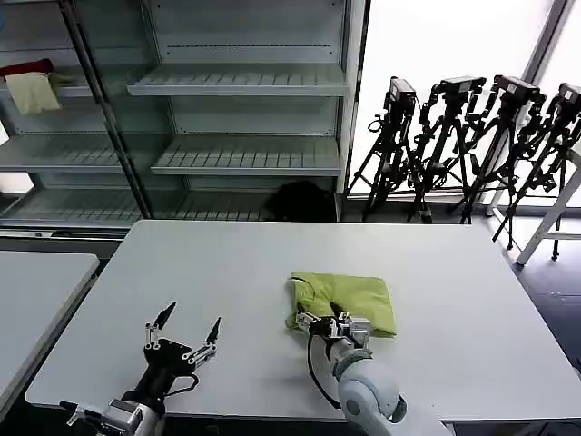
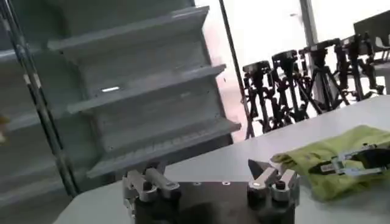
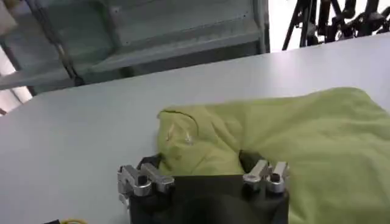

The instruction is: Fold and organize the clothes.

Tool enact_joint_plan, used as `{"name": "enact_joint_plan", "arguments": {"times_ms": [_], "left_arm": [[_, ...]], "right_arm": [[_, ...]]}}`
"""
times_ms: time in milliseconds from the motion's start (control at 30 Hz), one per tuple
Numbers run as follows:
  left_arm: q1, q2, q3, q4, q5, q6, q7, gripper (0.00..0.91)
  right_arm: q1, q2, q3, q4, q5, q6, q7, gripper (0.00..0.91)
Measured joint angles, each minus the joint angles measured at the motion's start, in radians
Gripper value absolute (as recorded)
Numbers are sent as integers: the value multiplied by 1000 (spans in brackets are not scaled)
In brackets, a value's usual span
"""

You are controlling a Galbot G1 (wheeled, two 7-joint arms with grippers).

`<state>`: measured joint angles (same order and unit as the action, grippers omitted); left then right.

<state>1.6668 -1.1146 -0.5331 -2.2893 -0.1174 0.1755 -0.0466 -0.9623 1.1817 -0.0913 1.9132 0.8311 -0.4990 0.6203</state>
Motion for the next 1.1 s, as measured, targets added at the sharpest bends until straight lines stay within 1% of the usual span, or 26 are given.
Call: {"name": "enact_joint_plan", "arguments": {"times_ms": [100, 200, 300, 533, 667, 767, 933, 1100], "left_arm": [[1, 0, -1, -1, 0, 0, 0, 907], [-1, -2, 1, -1, 0, 0, 0, 907], [-3, -3, 5, 0, 2, 0, 0, 907], [-4, -3, 6, 4, 2, 0, 0, 907], [-4, -3, 7, 3, 2, 0, 0, 907], [-5, -3, 7, 3, 2, 0, 0, 907], [-9, -3, 11, 8, 2, 1, 0, 907], [-7, -1, 8, 8, 2, 1, 0, 907]], "right_arm": [[7, -3, 0, -2, -10, -13, 2, 907], [10, -8, 1, 2, -32, -12, -11, 907], [17, -14, 10, 27, -62, 14, -46, 907], [13, -50, 43, 137, -125, 91, -148, 907], [1, -74, 66, 191, -156, 108, -179, 907], [-18, -101, 84, 209, -171, 87, -174, 907], [-44, -131, 114, 216, -182, 29, -136, 907], [-55, -147, 143, 187, -194, 4, -123, 907]]}}
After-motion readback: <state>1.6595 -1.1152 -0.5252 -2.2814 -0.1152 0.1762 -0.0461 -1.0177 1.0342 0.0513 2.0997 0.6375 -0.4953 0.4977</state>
